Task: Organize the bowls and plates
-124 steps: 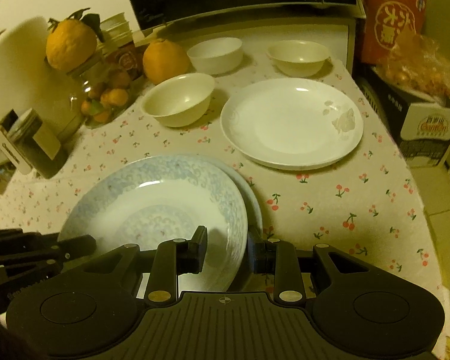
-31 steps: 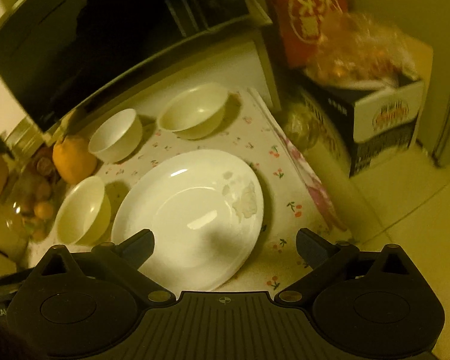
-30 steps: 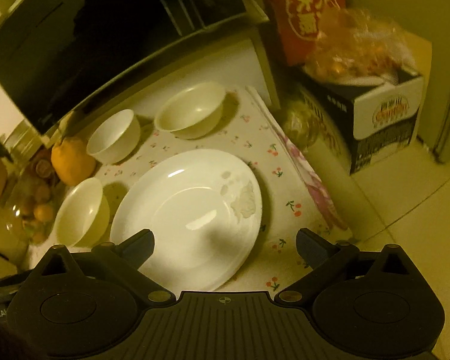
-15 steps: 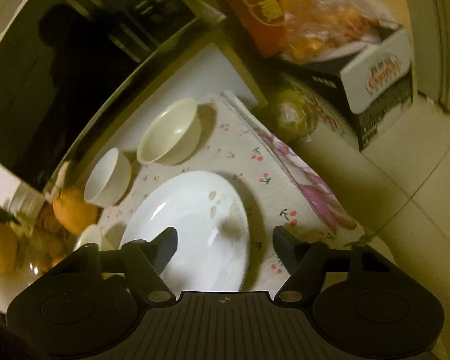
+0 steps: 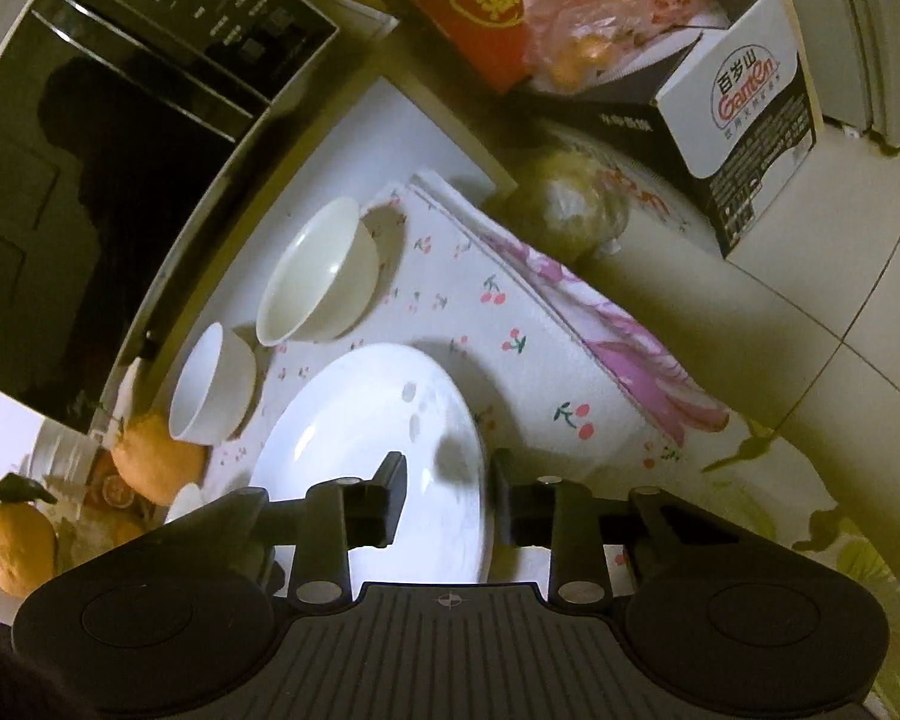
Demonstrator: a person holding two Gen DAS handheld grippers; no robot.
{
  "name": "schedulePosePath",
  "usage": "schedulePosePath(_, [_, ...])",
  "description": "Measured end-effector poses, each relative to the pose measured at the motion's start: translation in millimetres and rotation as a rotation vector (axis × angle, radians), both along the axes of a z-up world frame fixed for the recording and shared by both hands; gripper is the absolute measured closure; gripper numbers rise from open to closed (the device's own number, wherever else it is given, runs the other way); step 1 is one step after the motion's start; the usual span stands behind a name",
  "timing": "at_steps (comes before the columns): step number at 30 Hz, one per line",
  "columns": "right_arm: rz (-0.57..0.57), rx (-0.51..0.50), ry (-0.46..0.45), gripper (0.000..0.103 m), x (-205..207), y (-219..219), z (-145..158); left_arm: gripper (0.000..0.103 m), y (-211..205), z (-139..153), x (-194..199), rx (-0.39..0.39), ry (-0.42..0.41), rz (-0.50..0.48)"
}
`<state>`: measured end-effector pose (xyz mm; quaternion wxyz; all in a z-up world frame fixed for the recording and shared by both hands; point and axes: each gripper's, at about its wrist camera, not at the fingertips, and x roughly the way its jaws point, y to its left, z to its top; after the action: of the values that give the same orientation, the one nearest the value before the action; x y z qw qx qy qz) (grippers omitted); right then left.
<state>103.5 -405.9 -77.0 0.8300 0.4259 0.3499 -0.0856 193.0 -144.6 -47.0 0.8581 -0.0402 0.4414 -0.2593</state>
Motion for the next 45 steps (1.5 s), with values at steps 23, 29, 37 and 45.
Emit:
schedulePosePath(23, [0.055, -0.032, -0.032, 0.078, -3, 14, 19, 0.091, 18, 14, -9, 0.003, -0.015, 0.045])
schedulePosePath(29, [0.085, -0.037, -0.049, 0.078, -8, 22, 29, 0.091, 28, 22, -17, 0.001, -0.032, 0.052])
schedulePosePath(37, [0.116, -0.052, -0.070, 0.078, -17, 33, 47, 0.091, 41, 32, -33, -0.011, -0.048, 0.070])
schedulePosePath(45, [0.166, -0.070, -0.073, 0.078, -30, 49, 60, 0.091, 61, 38, -51, -0.024, -0.050, 0.090])
